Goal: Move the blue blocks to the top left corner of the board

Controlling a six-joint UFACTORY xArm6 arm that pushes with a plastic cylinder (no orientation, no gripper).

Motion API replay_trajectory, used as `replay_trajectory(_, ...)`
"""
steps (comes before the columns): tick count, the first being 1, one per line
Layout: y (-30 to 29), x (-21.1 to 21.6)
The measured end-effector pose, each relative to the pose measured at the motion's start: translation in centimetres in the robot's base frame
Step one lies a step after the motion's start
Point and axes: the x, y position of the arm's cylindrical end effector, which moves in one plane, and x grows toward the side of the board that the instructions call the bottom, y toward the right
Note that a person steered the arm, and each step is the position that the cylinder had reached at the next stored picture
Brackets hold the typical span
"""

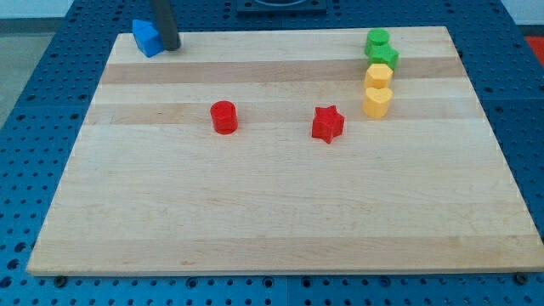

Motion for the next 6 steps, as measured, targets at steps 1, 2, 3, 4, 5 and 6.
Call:
replay_trajectory(1, -2.7, 0.0)
replay_trajectory(2, -3.3, 0.3)
replay_trajectory(3, -0.7, 0.9)
replay_trajectory(4, 0.3, -0.8)
replay_trajectory(5, -1.8, -2.4)
replay_trajectory(6, -3.9, -3.0)
